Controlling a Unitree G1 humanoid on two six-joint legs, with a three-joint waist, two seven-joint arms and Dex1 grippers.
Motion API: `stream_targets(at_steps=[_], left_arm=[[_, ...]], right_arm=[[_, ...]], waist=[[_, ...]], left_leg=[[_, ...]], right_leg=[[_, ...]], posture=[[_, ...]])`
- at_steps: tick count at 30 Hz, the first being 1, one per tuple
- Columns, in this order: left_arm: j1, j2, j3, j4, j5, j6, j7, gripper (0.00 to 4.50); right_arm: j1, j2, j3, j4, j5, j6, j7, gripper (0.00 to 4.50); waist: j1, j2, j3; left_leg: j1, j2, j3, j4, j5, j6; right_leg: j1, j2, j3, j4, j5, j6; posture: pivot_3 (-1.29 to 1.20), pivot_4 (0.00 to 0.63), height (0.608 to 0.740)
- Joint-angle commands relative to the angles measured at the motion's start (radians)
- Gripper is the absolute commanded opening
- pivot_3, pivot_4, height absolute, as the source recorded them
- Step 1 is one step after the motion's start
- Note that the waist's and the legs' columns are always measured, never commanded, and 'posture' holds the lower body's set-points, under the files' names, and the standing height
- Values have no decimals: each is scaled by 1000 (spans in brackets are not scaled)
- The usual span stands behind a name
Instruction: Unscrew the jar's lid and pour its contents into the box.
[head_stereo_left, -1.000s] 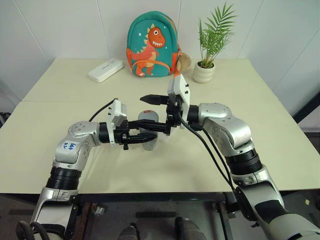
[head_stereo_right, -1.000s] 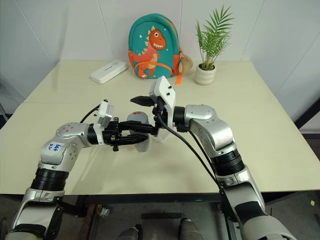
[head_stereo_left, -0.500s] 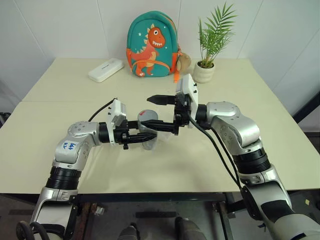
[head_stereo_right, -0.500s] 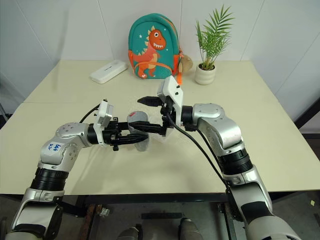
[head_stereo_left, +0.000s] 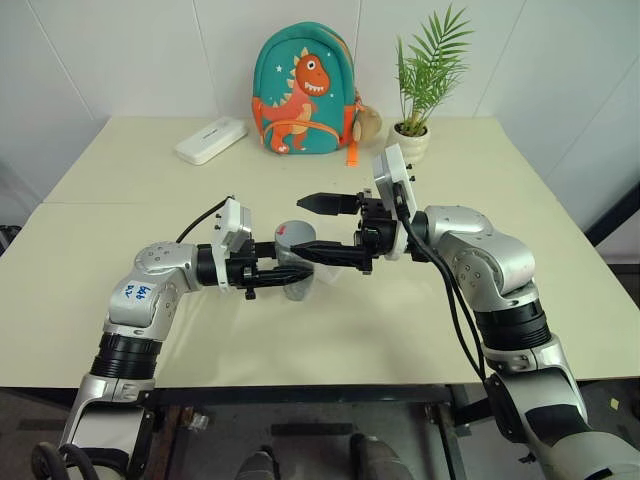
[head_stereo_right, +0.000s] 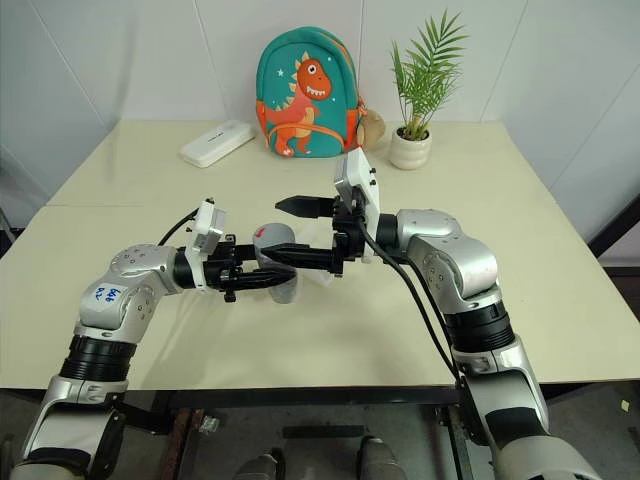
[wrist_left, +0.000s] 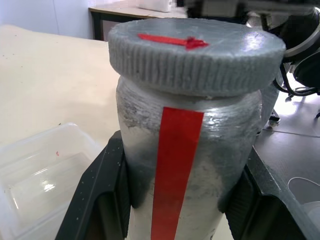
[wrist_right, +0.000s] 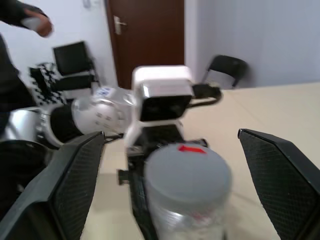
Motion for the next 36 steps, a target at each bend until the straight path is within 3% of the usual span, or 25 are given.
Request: stream_targets(at_steps=[1,22,25,29,32,36], left_arm=[[-6,10,27,-24,-18,-17,-4,1935],[-4,8,25,-25,-17,-19,-4,1935],[-8,9,26,-20,-15,-23,-3,1935],[-12,11,30,-17,-14,-24,-1,1935],[-8,13,32,-19,-14,-25,1,1935],[7,14,35,-32,-13,-26,3,1935]], right_arm=[[-34,5,-16,-21,10,8,-10,4482],[-88,35,58,64,-95,15,-30,4482],[-88,37,58,72,-99,10,-27,3913],[-88,47,45,78,-95,9,-30,2564],[-99,71,1,74,-51,43,-56,2551],[-124,152,-185,51,200,211,-154,2551]], waist=[[0,0,0],[0,0,0],[1,0,0],[0,0,0],[0,0,0],[0,0,0]], left_leg=[[0,0,0,0,0,0],[0,0,0,0,0,0],[0,0,0,0,0,0],[0,0,0,0,0,0],[0,0,0,0,0,0],[0,0,0,0,0,0]], right_leg=[[0,0,0,0,0,0],[0,0,0,0,0,0],[0,0,0,0,0,0],[0,0,0,0,0,0],[0,0,0,0,0,0],[0,0,0,0,0,0]], posture=[[0,150,740],[0,150,740],[0,150,740],[0,150,740],[0,150,740],[0,150,740]])
